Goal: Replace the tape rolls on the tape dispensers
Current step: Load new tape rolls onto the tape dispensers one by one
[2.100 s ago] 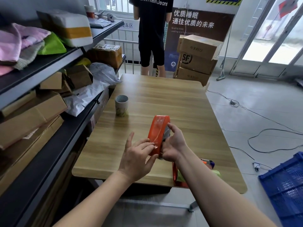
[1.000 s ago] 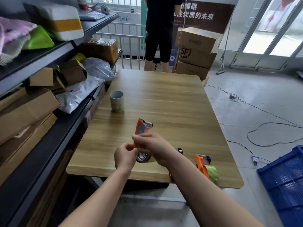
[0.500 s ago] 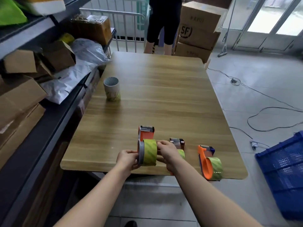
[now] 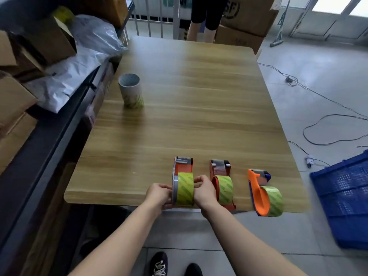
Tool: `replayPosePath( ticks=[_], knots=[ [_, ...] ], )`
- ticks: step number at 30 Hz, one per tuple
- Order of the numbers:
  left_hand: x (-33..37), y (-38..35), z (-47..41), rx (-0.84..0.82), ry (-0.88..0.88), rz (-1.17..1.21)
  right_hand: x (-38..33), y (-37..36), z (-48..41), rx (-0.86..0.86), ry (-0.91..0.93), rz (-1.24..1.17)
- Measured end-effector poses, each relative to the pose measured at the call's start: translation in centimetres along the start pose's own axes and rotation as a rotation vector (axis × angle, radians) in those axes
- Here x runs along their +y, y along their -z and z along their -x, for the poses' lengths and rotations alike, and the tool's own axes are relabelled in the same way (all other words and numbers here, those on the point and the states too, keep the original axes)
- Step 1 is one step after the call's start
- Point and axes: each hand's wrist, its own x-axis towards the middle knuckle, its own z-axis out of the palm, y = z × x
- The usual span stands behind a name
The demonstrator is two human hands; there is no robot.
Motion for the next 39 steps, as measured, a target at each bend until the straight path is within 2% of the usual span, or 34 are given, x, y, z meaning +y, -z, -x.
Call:
replayPosePath(
  ticks=[8, 16, 24, 27, 30, 32, 35, 39],
  knots=[
    [-0.6, -0.1, -1.5, -0.004, -0.004, -0.099, 1.3, -1.3, -1.3, 0.038, -0.057, -0.023],
    [-1.0, 0.0, -2.0, 0.011, 0.056, -0.007, 2.0, -2.3, -2.3, 0.055, -0.109, -0.007],
    [-1.5, 0.3, -2.0, -0.005, 0.052, -0.192, 2.3, -2.7, -3.0, 0.100, -0.099, 0.086],
    [-1.7, 0.6, -2.0, 0.039, -0.008, -0.450, 2.8, -2.7, -3.2, 0.108, -0.092, 0.190],
    [-1.7, 0.9, -2.1, 0.116, -0.111, -0.729, 3.1, -2.8, -3.3, 0.100, -0.107, 0.192],
    [-1.7, 0.8, -2.3, 0.157, -0.177, -0.827, 3.1, -2.7, -3.4, 0.095, -0.102, 0.183],
    [-1.6, 0.8, -2.4, 0.177, -0.267, -0.834, 3.1, -2.6, -3.4, 0.056, -0.104, 0.096],
    [-1.7, 1.4, -1.7, 0.131, -0.463, -0.649, 2.5, -1.8, -2.8, -0.096, -0.101, -0.133]
  ],
)
